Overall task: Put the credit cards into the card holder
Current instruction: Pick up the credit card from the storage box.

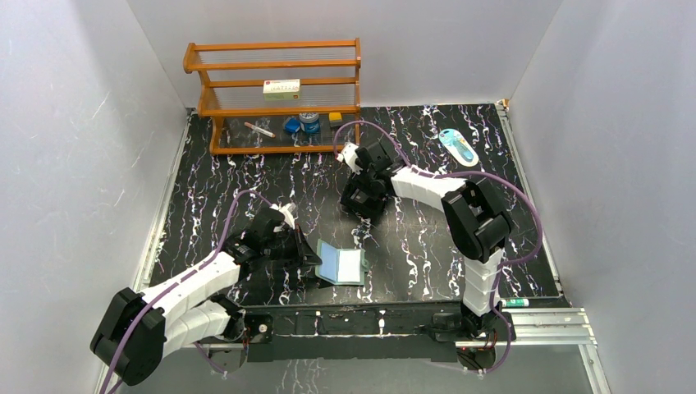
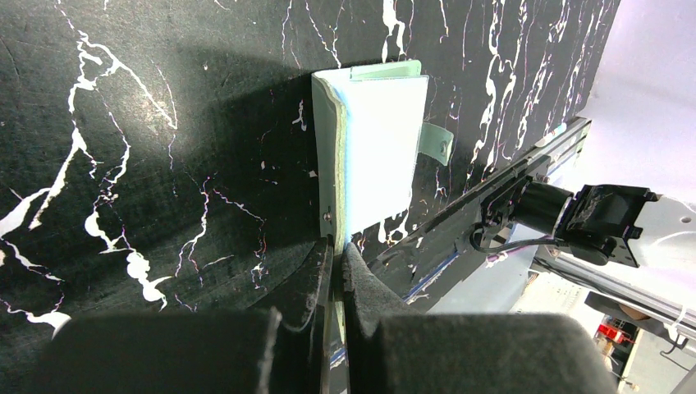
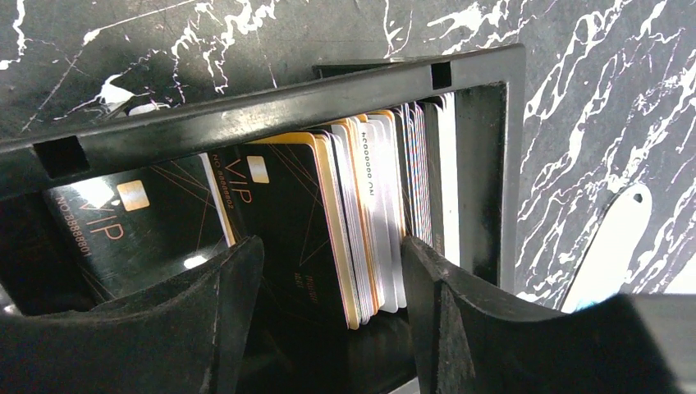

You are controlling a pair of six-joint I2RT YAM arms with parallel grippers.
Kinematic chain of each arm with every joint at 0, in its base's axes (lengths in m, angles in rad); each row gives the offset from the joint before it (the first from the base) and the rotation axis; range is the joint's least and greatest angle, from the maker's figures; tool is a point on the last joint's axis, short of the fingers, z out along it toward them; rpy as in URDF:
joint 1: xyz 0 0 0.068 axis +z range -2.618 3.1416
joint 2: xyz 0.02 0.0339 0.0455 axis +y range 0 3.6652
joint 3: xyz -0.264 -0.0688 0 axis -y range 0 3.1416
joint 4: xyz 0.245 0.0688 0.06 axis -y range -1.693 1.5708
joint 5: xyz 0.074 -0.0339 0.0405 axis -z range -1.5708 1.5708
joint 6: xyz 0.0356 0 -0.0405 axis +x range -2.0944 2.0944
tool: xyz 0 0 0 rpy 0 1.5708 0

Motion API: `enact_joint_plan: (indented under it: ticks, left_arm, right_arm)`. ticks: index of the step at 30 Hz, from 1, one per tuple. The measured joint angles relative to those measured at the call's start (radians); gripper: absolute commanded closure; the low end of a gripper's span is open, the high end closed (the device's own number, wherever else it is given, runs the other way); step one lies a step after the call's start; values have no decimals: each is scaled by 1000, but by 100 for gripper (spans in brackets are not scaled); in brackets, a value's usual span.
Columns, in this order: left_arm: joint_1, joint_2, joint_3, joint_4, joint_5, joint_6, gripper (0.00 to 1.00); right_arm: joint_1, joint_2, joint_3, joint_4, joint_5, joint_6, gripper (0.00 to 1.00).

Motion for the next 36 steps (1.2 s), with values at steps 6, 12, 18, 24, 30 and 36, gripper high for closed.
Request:
enact_joint_plan:
  ticks: [6, 12, 18, 24, 30, 36]
  left_arm:
    - [0, 0, 0, 0, 0, 0, 100]
    - [0, 0, 0, 0, 0, 0, 100]
    - [0, 0, 0, 0, 0, 0, 100]
    - [0, 0, 0, 0, 0, 0, 100]
    - [0, 0, 0, 0, 0, 0, 100]
    - [0, 0, 0, 0, 0, 0, 100]
  right_arm:
    - [10, 8, 0, 8, 55, -14, 38]
    - [14, 8, 0, 17, 75, -11, 46]
    - [14, 8, 7, 30, 95, 1, 54]
    - [13, 8, 21, 28, 97, 14, 58]
    - [10, 8, 33, 20, 94, 34, 64]
    - [9, 8, 47, -3, 89, 48, 64]
